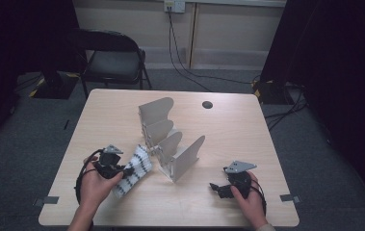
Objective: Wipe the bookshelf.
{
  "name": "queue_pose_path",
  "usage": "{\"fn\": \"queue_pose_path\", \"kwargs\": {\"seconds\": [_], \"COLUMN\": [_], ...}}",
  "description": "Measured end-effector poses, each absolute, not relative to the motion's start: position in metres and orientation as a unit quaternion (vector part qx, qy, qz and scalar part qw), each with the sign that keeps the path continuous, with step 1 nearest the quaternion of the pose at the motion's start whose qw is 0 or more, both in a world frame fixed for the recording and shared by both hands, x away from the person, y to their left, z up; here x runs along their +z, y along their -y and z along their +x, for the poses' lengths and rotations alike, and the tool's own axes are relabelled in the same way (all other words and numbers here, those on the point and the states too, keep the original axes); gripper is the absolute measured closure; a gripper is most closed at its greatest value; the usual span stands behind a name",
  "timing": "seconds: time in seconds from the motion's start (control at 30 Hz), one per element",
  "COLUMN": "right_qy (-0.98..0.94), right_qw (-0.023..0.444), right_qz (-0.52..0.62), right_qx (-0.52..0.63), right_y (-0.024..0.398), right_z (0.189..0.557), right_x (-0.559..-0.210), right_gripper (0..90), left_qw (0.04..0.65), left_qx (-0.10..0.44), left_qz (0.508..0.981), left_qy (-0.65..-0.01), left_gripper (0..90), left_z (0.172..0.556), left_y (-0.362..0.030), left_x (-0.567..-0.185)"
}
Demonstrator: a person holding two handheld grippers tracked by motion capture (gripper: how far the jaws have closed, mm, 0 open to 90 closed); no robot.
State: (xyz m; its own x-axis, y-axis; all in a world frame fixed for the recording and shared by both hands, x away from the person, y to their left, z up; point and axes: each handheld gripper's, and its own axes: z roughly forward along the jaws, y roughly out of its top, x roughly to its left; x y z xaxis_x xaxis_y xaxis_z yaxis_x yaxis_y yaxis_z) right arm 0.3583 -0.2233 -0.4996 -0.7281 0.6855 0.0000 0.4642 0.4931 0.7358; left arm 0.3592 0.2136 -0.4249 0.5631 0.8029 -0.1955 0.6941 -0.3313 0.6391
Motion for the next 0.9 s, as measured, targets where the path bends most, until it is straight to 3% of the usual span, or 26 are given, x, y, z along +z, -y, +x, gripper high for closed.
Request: {"fn": "queue_pose_path", "kwargs": {"seconds": [0.33, 0.9], "right_qy": [-0.851, -0.851], "right_qw": [0.148, 0.148], "right_qz": [0.338, 0.338], "right_qx": [0.373, 0.373], "right_y": [0.223, 0.223], "right_z": [0.358, 0.358], "right_x": [-0.5, -0.5], "right_gripper": [14.0, 14.0], "left_qw": [0.385, 0.345], "left_qx": [0.113, 0.069], "left_qz": [0.806, 0.819], "left_qy": [-0.436, -0.453], "left_gripper": [77.8, 77.7], "left_z": [0.376, 0.388], "left_y": [-0.206, -0.196], "left_x": [-0.379, -0.433]}}
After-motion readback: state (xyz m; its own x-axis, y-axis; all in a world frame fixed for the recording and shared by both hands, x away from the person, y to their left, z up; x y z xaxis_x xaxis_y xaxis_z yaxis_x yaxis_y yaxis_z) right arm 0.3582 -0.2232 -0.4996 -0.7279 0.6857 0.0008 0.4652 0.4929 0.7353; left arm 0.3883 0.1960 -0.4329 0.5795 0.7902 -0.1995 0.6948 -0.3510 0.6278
